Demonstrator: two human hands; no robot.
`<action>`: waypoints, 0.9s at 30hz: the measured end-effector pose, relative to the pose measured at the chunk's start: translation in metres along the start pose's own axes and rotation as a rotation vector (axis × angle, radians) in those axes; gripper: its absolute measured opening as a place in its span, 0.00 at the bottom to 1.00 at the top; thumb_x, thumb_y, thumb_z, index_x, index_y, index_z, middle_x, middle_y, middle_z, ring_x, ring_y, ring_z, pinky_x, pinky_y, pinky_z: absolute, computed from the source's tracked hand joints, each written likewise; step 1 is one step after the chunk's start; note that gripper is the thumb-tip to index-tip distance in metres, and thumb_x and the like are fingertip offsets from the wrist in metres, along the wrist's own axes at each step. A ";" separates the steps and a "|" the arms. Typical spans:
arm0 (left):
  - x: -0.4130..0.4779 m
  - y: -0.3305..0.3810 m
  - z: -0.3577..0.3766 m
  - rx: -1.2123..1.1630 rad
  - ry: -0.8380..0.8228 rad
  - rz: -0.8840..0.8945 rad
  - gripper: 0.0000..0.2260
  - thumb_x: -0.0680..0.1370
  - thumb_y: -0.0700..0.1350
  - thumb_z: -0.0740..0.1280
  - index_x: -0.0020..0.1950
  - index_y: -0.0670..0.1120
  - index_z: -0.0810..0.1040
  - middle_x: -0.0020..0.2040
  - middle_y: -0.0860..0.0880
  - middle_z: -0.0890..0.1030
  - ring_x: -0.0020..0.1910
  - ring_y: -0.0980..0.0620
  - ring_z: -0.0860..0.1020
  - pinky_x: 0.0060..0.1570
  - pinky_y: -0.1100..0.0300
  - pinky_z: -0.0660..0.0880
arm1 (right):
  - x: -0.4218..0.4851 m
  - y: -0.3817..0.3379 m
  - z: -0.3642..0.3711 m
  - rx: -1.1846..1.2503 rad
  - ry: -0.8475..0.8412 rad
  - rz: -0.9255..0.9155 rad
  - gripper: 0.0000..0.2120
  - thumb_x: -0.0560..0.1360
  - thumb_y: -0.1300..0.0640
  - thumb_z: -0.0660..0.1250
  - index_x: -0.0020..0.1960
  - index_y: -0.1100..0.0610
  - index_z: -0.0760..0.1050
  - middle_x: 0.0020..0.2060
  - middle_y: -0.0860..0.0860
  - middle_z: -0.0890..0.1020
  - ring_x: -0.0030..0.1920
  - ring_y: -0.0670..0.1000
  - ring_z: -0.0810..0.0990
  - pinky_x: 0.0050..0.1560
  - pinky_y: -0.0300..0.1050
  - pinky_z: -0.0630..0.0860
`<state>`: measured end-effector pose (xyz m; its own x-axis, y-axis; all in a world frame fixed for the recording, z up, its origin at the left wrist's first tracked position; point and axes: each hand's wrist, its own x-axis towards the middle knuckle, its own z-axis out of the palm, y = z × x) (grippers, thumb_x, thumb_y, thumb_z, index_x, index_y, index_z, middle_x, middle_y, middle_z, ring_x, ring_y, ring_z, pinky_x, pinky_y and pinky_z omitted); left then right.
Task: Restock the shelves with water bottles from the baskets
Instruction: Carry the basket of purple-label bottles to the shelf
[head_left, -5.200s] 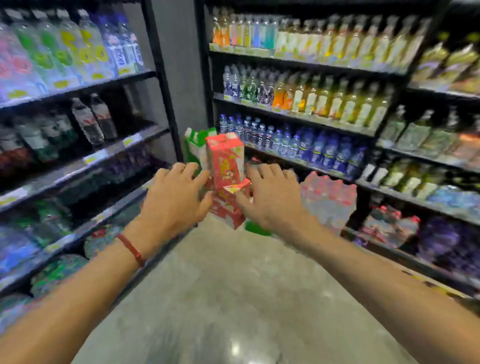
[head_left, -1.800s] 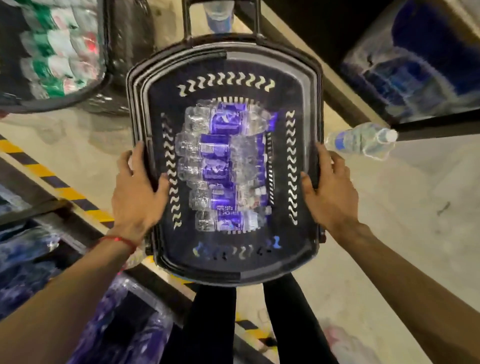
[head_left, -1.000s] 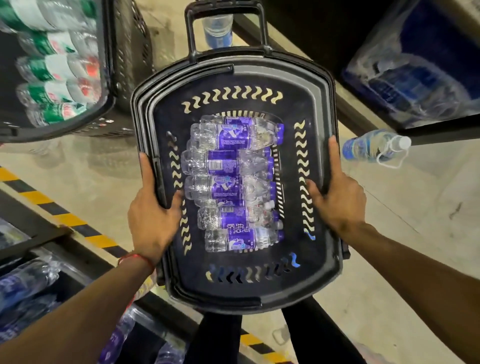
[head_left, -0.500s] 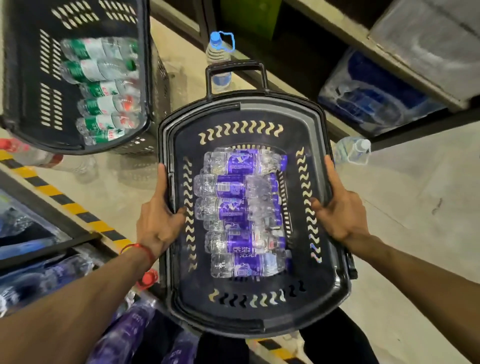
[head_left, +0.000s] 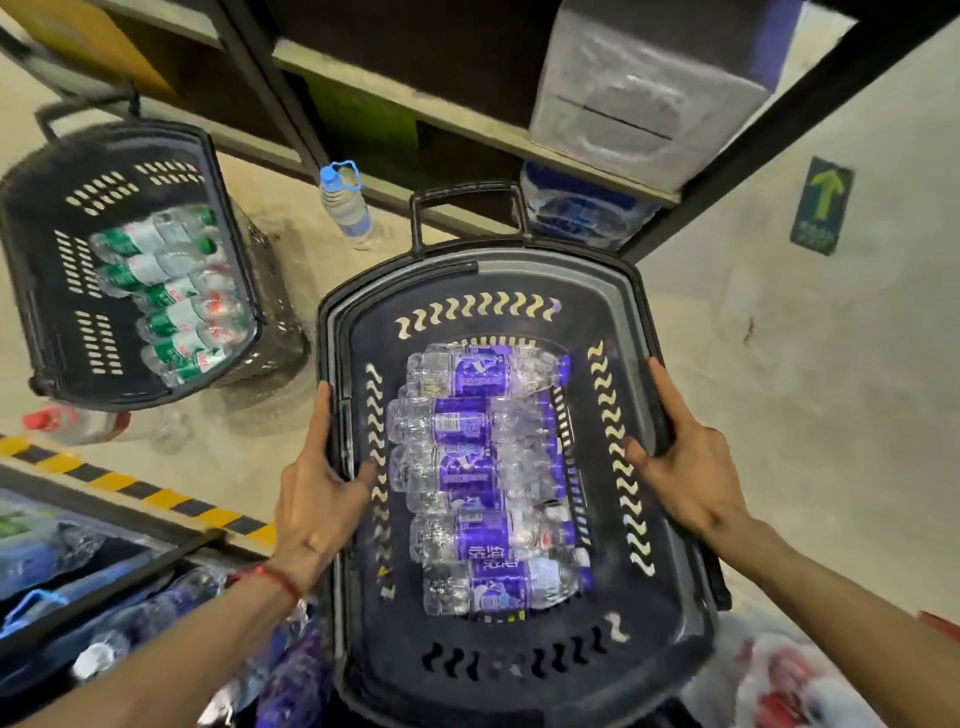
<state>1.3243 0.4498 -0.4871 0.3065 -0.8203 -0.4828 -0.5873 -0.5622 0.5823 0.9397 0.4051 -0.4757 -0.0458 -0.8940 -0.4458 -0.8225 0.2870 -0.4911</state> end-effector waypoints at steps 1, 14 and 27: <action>-0.002 0.011 -0.002 0.015 -0.005 0.031 0.47 0.76 0.43 0.74 0.80 0.71 0.47 0.49 0.39 0.86 0.35 0.47 0.82 0.49 0.48 0.81 | -0.009 0.004 -0.008 0.024 0.020 0.011 0.46 0.79 0.49 0.73 0.81 0.29 0.45 0.44 0.59 0.87 0.39 0.58 0.85 0.48 0.58 0.83; -0.028 0.168 0.033 0.158 -0.163 0.291 0.38 0.79 0.53 0.70 0.82 0.66 0.50 0.37 0.67 0.71 0.26 0.60 0.70 0.34 0.63 0.69 | -0.087 0.093 -0.081 0.259 0.281 0.186 0.33 0.83 0.37 0.61 0.81 0.28 0.47 0.37 0.63 0.85 0.30 0.58 0.82 0.39 0.57 0.83; -0.055 0.341 0.189 0.289 -0.436 0.531 0.38 0.80 0.54 0.69 0.80 0.70 0.48 0.70 0.47 0.78 0.63 0.42 0.80 0.68 0.44 0.75 | -0.152 0.237 -0.170 0.361 0.477 0.483 0.31 0.84 0.41 0.61 0.83 0.33 0.50 0.25 0.51 0.77 0.25 0.47 0.76 0.32 0.42 0.72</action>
<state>0.9657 0.3230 -0.3862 -0.3629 -0.8238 -0.4355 -0.7657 -0.0028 0.6432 0.6553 0.5503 -0.3972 -0.6599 -0.6691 -0.3419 -0.4166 0.7045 -0.5746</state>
